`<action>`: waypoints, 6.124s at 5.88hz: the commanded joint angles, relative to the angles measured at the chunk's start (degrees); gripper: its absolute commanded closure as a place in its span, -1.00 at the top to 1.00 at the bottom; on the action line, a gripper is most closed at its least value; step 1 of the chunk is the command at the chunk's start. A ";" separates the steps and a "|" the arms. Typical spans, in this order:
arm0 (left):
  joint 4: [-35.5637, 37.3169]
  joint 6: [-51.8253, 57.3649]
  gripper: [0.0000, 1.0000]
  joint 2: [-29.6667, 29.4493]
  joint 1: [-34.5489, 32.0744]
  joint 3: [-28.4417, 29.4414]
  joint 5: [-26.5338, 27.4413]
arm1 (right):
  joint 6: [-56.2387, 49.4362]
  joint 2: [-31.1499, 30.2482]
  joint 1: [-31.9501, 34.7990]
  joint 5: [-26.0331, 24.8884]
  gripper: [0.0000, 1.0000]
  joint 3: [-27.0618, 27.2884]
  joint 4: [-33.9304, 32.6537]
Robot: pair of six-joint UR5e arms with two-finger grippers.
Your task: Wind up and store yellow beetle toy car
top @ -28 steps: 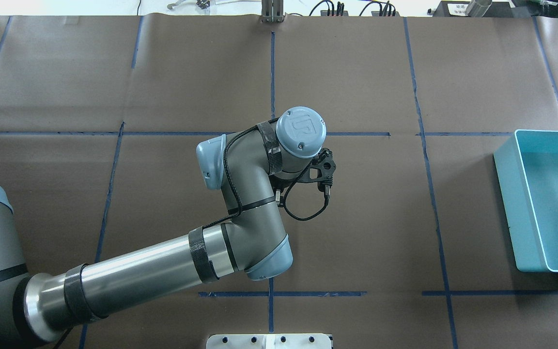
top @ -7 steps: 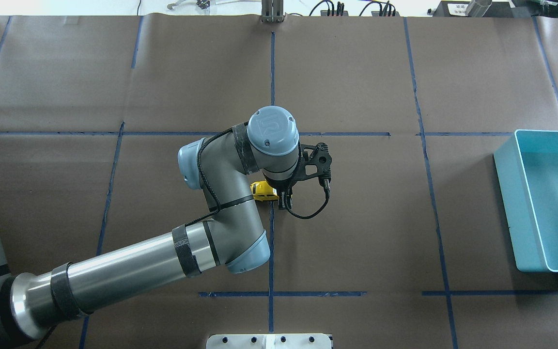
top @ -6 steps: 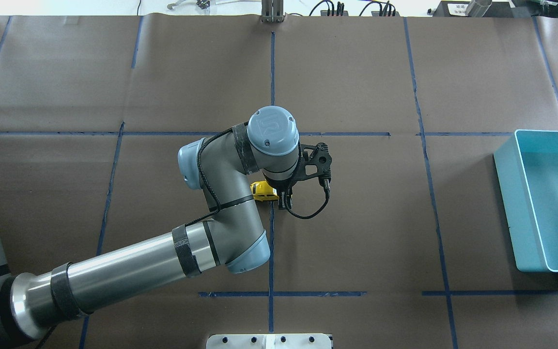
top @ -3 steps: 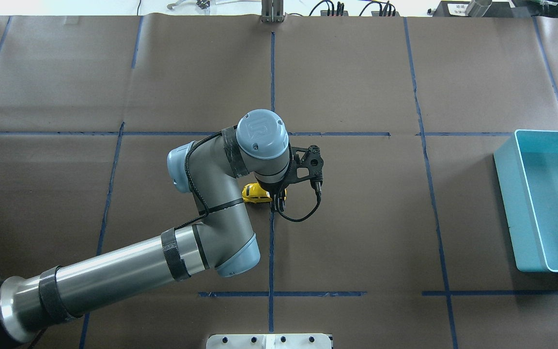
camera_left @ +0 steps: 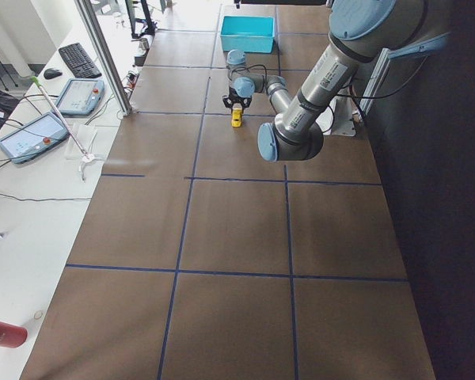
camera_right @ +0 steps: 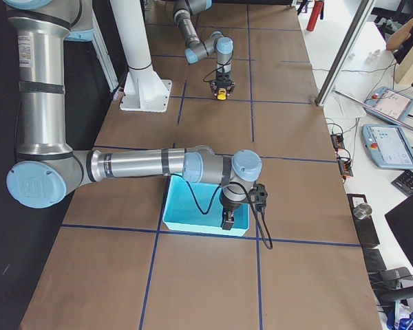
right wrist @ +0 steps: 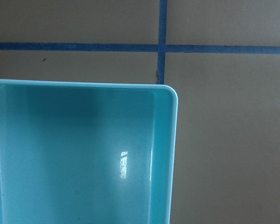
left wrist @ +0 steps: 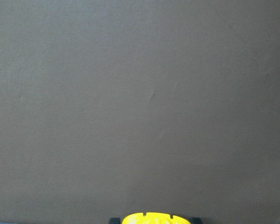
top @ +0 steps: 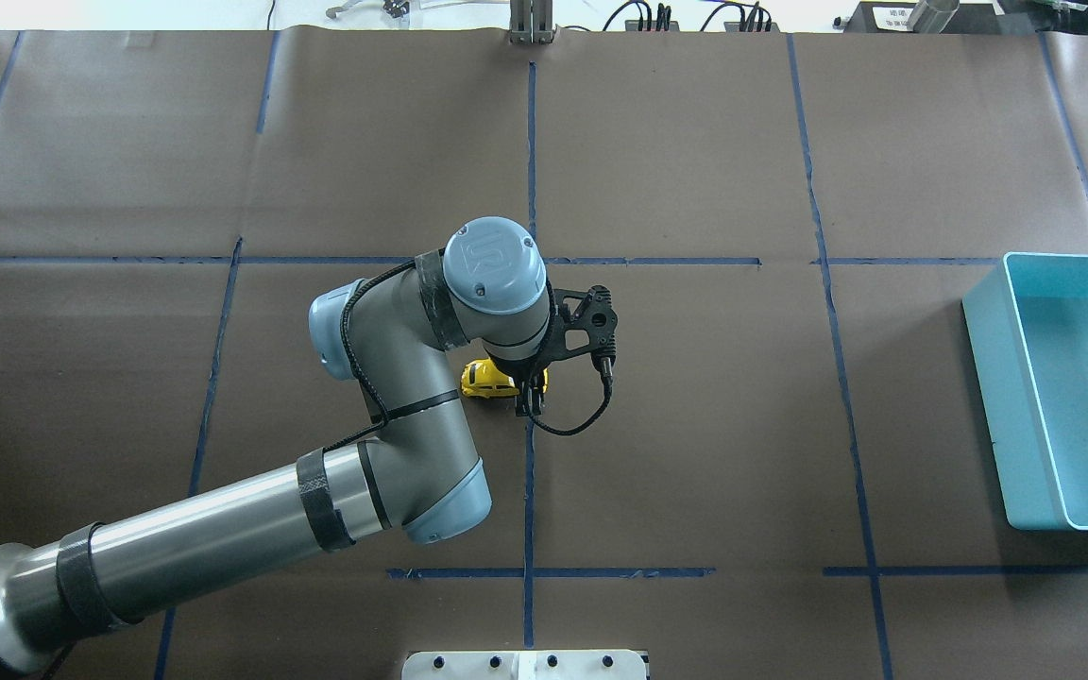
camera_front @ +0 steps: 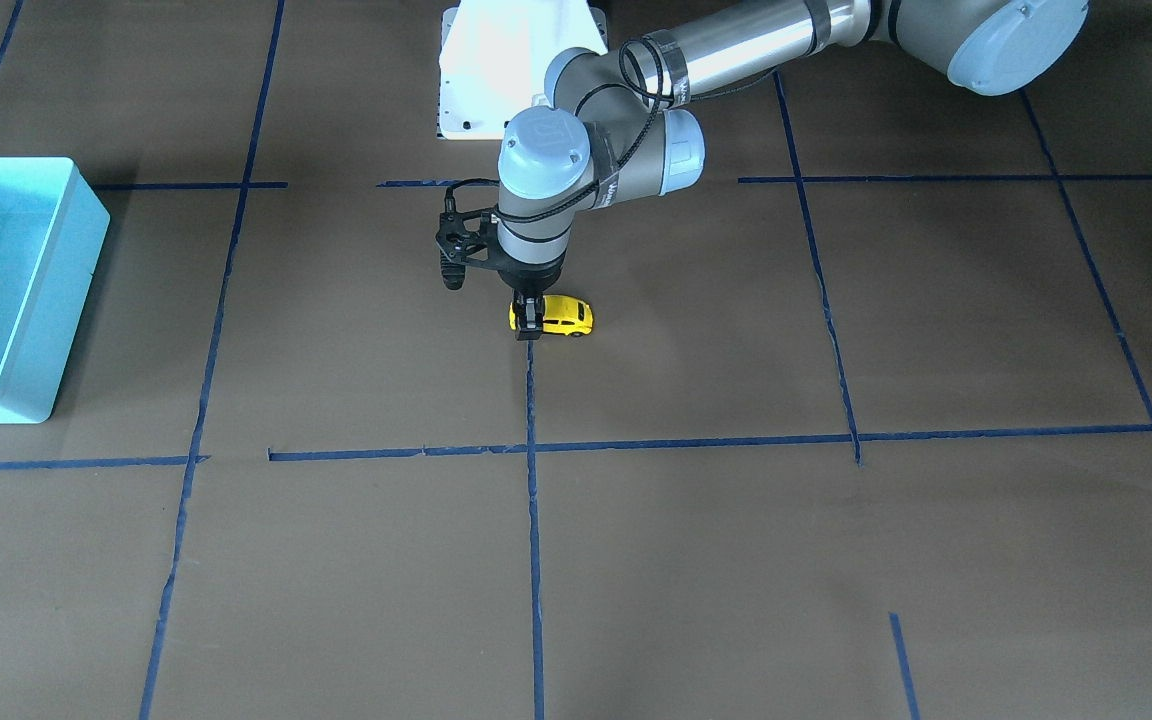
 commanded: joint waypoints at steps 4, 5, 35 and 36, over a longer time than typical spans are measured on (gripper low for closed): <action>-0.18 0.00 -0.96 4.01 -0.02 -3.85 0.00 | 0.00 -0.04 0.03 -3.62 1.00 0.85 0.10; -0.53 0.09 -0.96 4.45 -0.11 -4.02 0.00 | 0.00 0.13 0.03 -3.62 1.00 0.94 0.10; -3.87 0.70 1.00 29.64 -23.87 -18.88 -12.35 | -0.80 4.68 -3.81 -2.92 1.00 6.47 0.19; -3.96 0.62 1.00 33.16 -28.97 -18.18 -17.00 | -0.80 6.79 -8.02 -3.01 1.00 6.91 0.19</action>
